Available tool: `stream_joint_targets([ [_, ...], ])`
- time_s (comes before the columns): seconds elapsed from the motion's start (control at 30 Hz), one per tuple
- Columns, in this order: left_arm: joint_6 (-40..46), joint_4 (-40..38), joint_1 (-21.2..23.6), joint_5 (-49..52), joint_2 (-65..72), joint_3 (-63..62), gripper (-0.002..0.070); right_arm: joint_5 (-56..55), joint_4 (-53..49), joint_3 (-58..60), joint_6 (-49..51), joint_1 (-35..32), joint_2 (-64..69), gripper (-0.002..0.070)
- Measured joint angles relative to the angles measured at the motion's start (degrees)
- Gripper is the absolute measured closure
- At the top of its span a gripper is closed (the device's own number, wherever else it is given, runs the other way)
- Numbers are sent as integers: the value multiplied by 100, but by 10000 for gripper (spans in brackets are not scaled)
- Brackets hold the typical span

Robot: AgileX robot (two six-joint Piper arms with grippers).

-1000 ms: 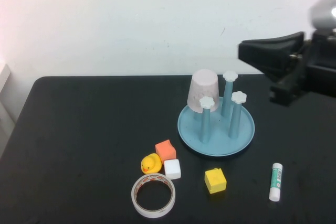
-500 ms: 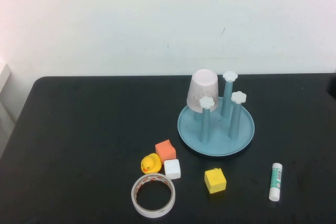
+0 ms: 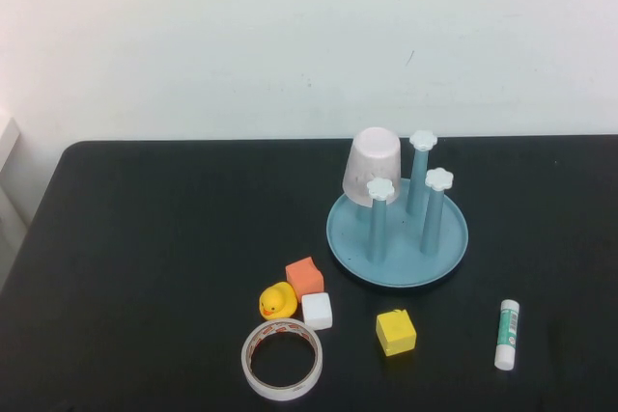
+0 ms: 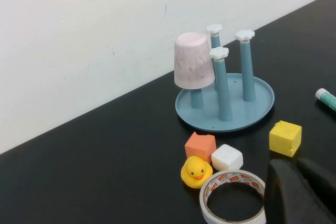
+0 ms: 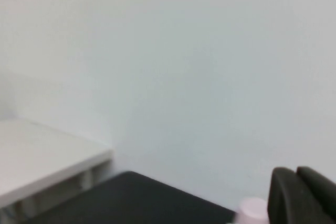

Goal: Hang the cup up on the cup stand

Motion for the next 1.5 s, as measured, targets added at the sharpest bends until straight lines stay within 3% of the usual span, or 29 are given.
stream_joint_targets([
  [0.43,0,0,0,0,0,0,676,-1595,78,216,-1633,0,-754,678],
  [0.63,0,0,0,0,0,0,676,-1848,10,341,-1727,-12,-942,678],
  [0.7,0,0,0,0,0,0,676,-1944,-727,570,-826,-46,-942,678],
  [0.77,0,0,0,0,0,0,676,-2065,-2188,815,775,-126,-942,678],
  [0.87,-11,0,0,0,0,0,676,-2016,-5211,1195,4157,-430,-1015,678],
  [1.03,-11,0,0,0,0,0,676,-613,-8651,1361,7981,-1406,-1612,678],
  [1.23,-11,0,0,0,0,0,676,751,-10262,1466,9553,-2122,-2064,678],
  [1.5,-11,0,0,0,0,0,676,380,-10433,2036,10354,-1962,-2074,678],
])
